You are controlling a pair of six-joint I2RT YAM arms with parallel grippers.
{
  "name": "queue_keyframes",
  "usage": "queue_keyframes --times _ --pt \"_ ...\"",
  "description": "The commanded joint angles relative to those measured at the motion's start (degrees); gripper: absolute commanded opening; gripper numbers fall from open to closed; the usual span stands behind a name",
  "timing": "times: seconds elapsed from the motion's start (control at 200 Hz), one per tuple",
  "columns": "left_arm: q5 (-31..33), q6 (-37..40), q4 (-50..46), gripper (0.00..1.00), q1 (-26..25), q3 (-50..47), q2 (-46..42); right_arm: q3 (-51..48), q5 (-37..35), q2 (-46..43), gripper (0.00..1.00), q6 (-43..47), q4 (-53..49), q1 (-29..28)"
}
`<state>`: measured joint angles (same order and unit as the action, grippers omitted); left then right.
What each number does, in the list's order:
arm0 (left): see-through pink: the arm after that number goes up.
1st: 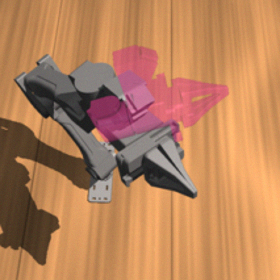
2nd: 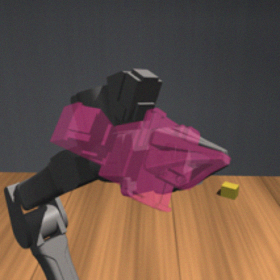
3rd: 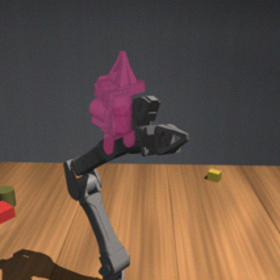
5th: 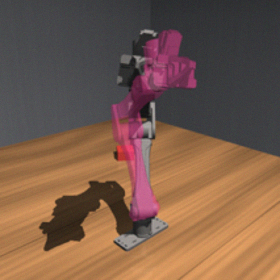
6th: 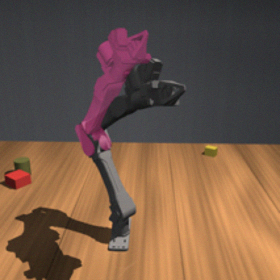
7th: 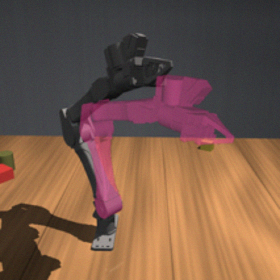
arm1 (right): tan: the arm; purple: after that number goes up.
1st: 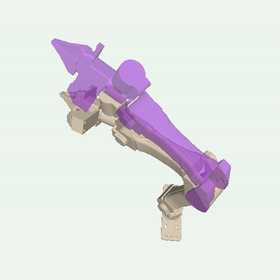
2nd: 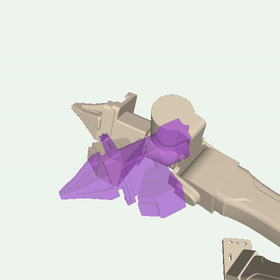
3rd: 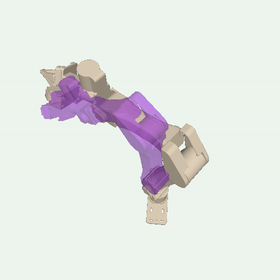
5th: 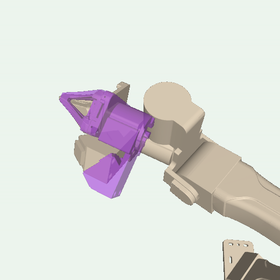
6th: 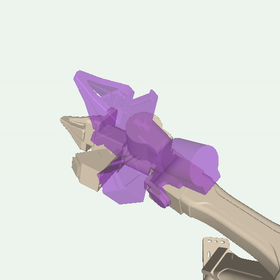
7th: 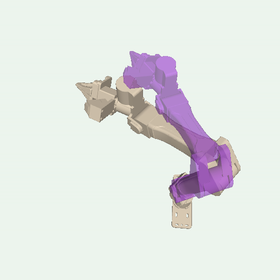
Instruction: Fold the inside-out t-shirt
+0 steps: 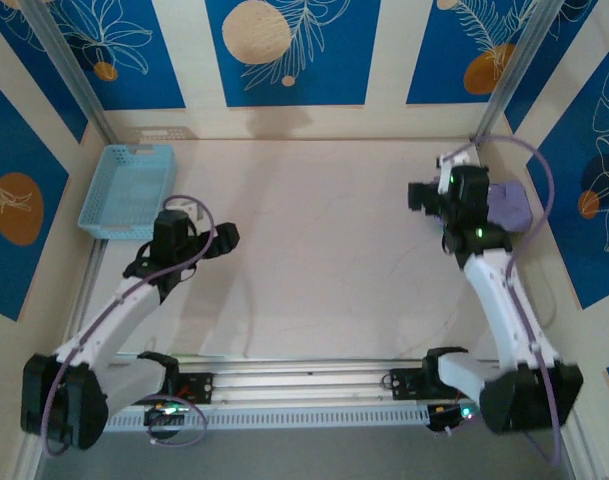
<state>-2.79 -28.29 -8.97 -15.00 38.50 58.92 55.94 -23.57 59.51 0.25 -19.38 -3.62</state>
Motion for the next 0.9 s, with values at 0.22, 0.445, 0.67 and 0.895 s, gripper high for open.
queue_keyframes --times 0.22,0.445,0.67,0.895 --pt "31.1 13.5 15.2 1.00 0.7 -15.1 -14.4 -33.4 3.8 -9.7 0.99 -12.5 28.3 -0.6" --pt "30.0 24.5 41.9 1.00 2.0 -22.4 -0.6 -38.6 5.2 5.1 0.99 -12.1 48.5 0.0" --pt "23.1 25.0 46.5 0.99 5.1 -17.1 17.2 -34.5 7.3 15.4 0.99 -10.3 56.4 0.2" --pt "20.7 28.8 49.1 0.99 6.0 -16.3 19.4 -37.5 10.2 19.4 0.99 -8.8 67.9 3.0"
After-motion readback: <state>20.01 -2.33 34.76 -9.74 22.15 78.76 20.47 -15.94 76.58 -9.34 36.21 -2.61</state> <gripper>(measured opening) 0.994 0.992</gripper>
